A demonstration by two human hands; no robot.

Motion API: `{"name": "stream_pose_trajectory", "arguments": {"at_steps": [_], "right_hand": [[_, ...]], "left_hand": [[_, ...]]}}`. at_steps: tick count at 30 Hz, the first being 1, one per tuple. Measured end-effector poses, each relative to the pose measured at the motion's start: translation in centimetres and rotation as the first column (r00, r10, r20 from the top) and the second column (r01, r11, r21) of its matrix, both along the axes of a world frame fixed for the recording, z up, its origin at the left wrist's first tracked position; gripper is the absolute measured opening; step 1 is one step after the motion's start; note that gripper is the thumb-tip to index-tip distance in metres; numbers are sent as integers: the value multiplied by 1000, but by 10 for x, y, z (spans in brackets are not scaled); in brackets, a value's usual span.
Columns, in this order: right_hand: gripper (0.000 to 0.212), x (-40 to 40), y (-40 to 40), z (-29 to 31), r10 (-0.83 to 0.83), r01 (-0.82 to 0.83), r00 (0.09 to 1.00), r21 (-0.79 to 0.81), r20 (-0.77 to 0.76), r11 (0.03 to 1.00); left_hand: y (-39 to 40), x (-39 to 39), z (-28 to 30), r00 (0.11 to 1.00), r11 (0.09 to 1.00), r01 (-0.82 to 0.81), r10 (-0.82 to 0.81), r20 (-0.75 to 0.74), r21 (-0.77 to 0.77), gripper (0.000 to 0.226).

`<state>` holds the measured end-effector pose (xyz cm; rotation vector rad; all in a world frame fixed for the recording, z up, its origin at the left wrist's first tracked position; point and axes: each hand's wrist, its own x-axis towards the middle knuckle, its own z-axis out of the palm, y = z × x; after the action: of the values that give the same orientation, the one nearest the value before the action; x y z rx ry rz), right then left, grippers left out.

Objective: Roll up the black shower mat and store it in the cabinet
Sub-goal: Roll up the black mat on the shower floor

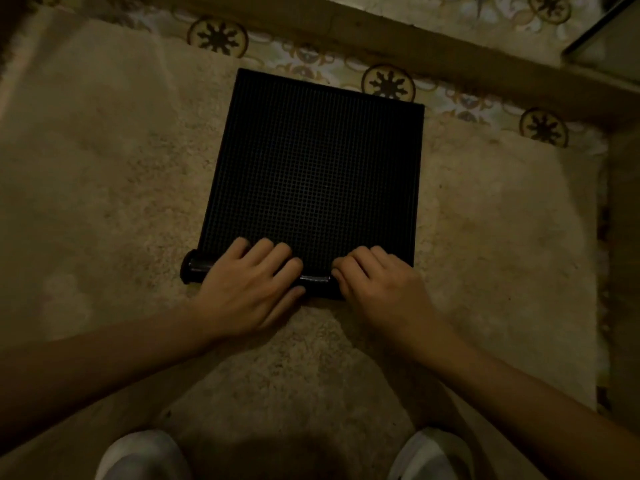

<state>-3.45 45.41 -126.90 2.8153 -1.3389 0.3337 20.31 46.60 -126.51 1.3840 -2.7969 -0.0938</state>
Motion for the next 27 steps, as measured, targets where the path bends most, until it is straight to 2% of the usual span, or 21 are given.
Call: {"name": "stream_pose_trajectory", "arguments": {"at_steps": [3,7,12,16,20,24,27], "right_hand": [[31,5,-10,3,-103,103,994,2,43,995],[31,20,-11,-4,-257,268,961,-118,105,956],[30,31,-17,-14,-299,307,951,-143,79,941],[33,30,-36,-11,-310,315,948,-66,75,947],[37,31,-51,-6,-363,358,929,84,70,930],[35,34,-42,-10,-450,458,887,-89,100,884],[32,32,-31,-19,-377,392,917,-121,130,912]], "left_hand": [[-14,-2,-2,999,998,30,-29,13,-62,37],[-37,-4,2,998,999,41,-40,-39,11,37],[-40,-10,5,989,991,-127,130,-66,46,44],[-31,-13,-1,985,979,-163,155,-69,-124,36],[-40,-12,-6,989,982,-144,145,-8,-124,50],[-55,-16,-1,991,987,-131,130,-23,-97,41],[-68,-18,4,985,988,-149,145,-96,-39,37]]}}
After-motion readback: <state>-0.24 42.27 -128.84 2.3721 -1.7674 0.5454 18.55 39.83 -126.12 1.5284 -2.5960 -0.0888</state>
